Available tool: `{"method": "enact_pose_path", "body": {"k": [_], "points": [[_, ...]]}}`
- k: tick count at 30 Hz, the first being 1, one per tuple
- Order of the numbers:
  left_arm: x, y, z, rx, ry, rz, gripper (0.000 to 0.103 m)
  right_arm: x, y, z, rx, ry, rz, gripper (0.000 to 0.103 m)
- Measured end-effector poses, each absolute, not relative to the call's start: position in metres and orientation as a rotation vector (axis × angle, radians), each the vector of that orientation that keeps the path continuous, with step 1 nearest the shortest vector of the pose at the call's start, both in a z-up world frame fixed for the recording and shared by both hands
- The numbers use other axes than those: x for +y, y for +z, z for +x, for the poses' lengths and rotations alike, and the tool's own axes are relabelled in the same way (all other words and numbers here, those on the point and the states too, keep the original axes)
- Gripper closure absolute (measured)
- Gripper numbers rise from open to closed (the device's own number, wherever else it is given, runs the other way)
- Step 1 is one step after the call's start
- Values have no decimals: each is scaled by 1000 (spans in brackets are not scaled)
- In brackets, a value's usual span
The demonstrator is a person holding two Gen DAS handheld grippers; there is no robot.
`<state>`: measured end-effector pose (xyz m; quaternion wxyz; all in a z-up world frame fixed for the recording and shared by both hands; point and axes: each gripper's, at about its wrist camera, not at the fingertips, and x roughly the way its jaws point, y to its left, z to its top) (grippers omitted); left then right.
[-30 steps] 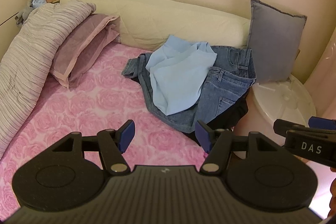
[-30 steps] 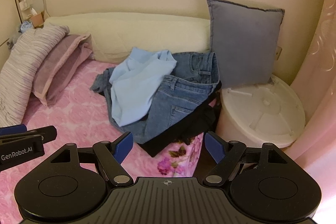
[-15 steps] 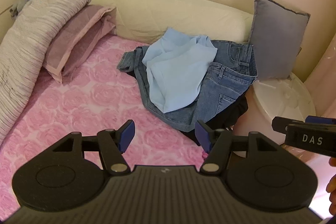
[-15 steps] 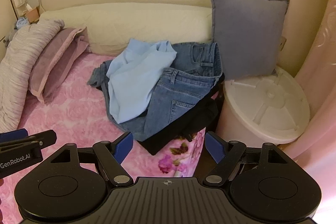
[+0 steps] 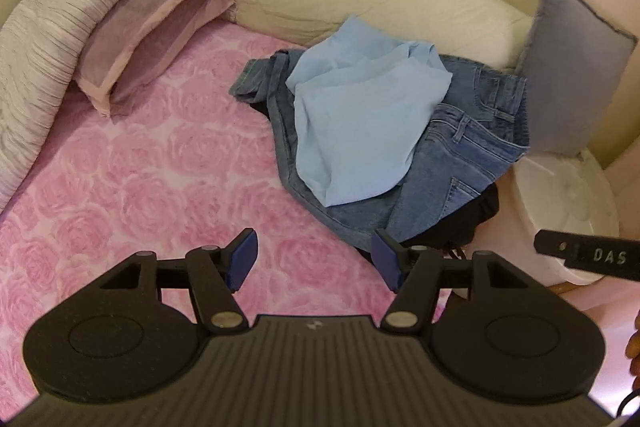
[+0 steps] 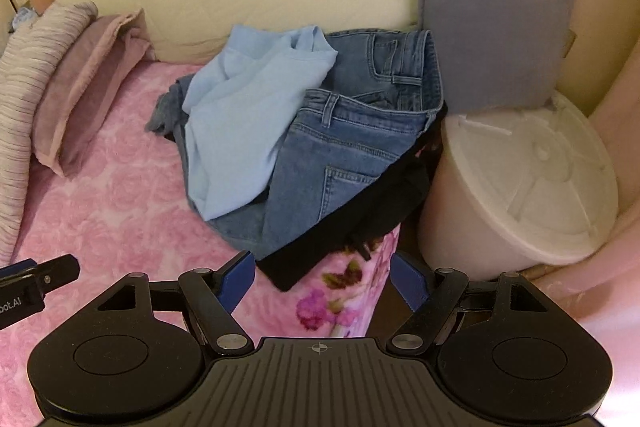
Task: Fold clothes
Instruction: 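Lower both grippers onto the light blue sweatshirt and close them on it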
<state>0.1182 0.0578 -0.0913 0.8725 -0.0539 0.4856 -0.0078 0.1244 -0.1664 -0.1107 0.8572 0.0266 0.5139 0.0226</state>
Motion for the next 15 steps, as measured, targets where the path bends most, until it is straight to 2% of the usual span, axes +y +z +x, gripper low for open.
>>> {"method": "enact_pose_path", "body": {"k": [15], "points": [[33,-152,266,1103,9,-158,44,-190,-150,265,1087,113,-16,24]]}}
